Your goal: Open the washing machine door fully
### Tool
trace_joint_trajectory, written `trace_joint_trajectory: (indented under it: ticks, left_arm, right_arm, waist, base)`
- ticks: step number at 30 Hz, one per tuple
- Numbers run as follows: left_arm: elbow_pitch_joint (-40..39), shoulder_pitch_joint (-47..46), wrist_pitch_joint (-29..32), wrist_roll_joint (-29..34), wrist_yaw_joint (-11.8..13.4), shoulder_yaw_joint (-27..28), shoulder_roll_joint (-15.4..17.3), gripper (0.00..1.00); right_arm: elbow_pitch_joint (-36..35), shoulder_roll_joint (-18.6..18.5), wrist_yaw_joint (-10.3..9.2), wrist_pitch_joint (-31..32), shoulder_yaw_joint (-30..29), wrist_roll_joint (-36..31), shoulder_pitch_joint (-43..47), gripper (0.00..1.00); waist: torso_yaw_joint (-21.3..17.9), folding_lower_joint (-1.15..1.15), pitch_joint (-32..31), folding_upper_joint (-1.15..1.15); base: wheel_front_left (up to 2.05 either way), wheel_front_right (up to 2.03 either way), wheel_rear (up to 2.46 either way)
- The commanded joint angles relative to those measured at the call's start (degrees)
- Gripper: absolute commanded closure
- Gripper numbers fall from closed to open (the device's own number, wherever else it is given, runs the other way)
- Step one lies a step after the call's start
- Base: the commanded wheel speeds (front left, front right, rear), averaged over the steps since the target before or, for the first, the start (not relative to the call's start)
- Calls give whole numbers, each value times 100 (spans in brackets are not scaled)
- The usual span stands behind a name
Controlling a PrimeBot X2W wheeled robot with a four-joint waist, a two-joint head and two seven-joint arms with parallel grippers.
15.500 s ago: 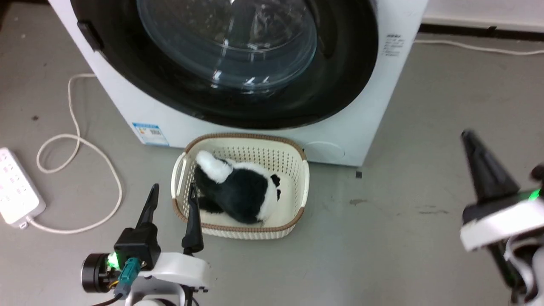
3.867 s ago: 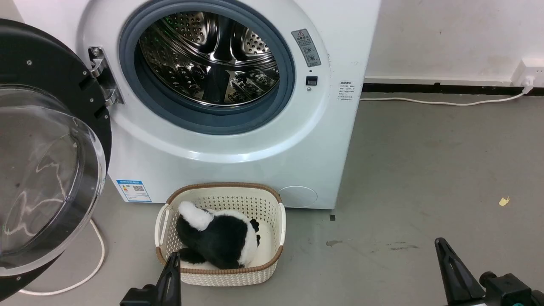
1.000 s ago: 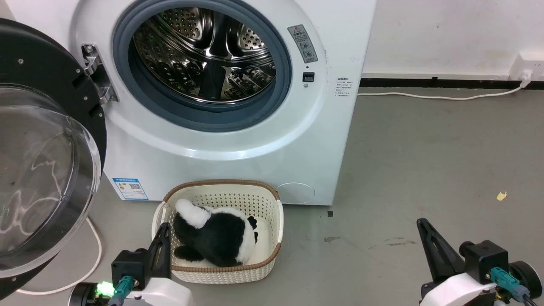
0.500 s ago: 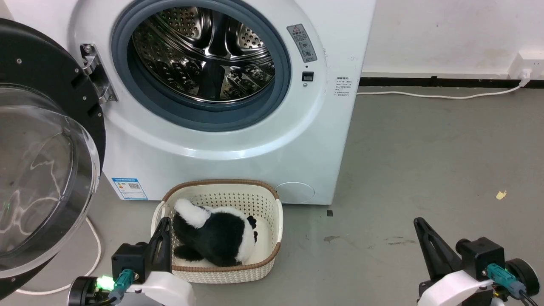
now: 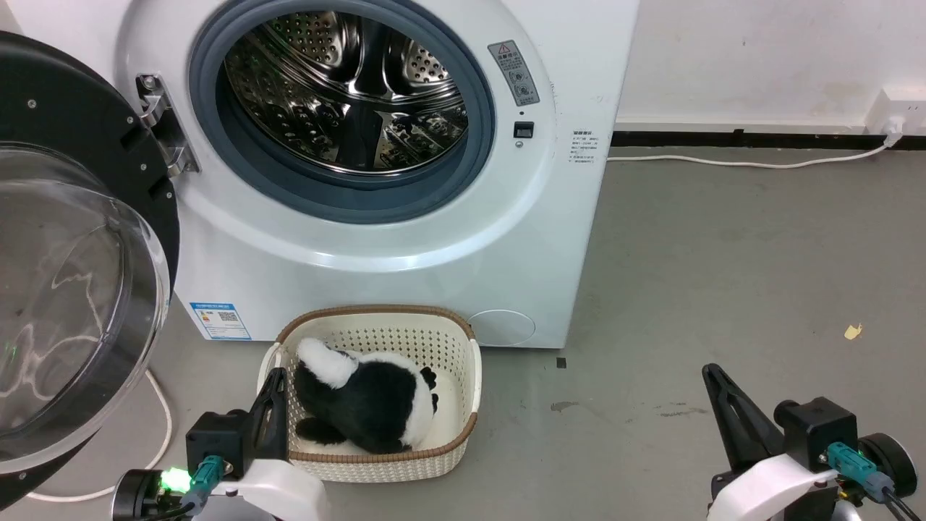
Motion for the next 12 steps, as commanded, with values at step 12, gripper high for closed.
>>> trace_joint_trajectory:
  ticks: [12]
  left_arm:
    - [-21, -90, 2, 51, -25, -1, 2, 100]
  right_arm:
    - [-20, 30, 5, 5, -3, -42, -65, 100]
  waist:
    - [0, 0, 0, 0]
  base:
    - [0, 0, 0]
